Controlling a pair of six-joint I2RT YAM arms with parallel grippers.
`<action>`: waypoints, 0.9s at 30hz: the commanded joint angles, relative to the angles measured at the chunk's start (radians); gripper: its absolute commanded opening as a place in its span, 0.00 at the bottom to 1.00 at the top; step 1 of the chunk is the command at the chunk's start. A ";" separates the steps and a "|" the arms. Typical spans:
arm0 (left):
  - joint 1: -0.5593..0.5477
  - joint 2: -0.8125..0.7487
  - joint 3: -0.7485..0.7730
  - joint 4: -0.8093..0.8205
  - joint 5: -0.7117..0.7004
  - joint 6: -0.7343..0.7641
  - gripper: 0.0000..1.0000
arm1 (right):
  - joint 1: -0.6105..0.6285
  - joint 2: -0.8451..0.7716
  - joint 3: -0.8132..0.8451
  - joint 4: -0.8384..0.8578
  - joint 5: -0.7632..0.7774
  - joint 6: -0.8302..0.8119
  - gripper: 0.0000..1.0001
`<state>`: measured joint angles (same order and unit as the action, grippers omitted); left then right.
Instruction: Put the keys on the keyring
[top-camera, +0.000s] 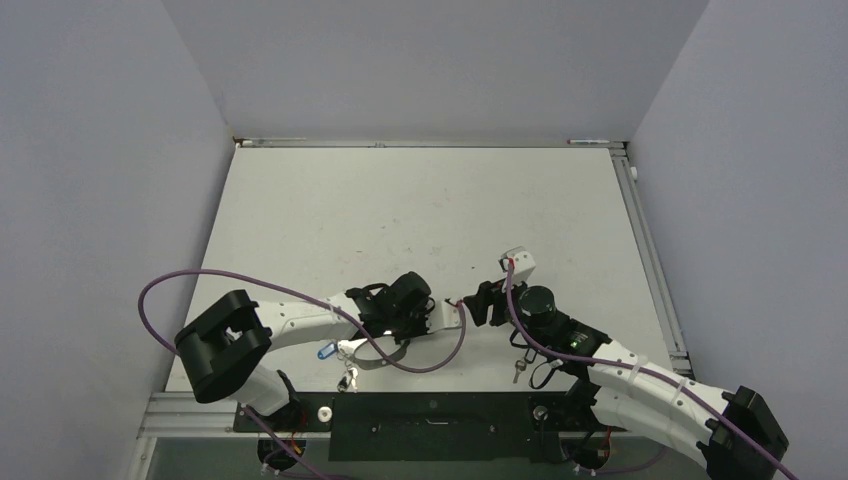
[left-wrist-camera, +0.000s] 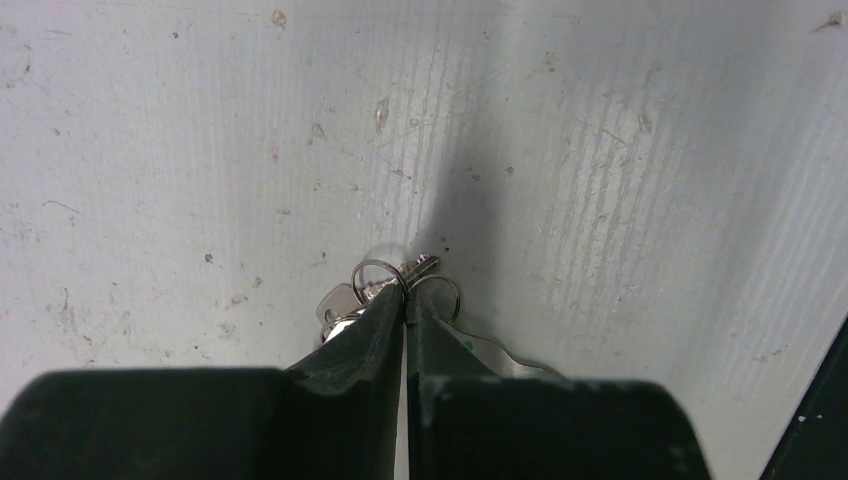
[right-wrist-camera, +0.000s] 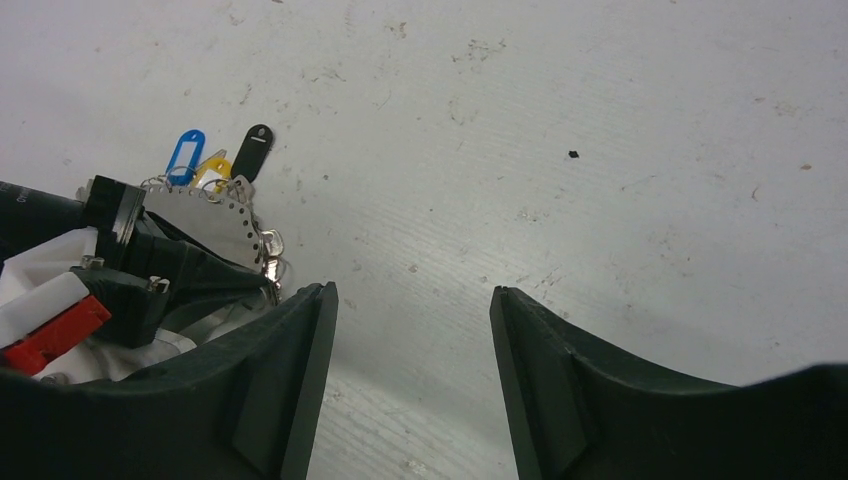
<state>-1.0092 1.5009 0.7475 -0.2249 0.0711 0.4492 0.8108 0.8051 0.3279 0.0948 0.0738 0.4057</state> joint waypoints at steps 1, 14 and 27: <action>-0.012 -0.004 0.029 -0.048 0.021 -0.012 0.00 | -0.009 -0.026 -0.010 0.024 0.001 0.003 0.58; 0.020 -0.190 0.005 -0.022 0.076 -0.064 0.00 | -0.010 -0.074 -0.009 0.030 -0.047 0.002 0.58; 0.052 -0.371 -0.040 0.029 0.085 -0.073 0.00 | -0.009 -0.052 -0.086 0.341 -0.421 -0.010 0.58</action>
<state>-0.9676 1.2144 0.7105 -0.2680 0.1356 0.3897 0.8055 0.7406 0.2588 0.2333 -0.1707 0.4011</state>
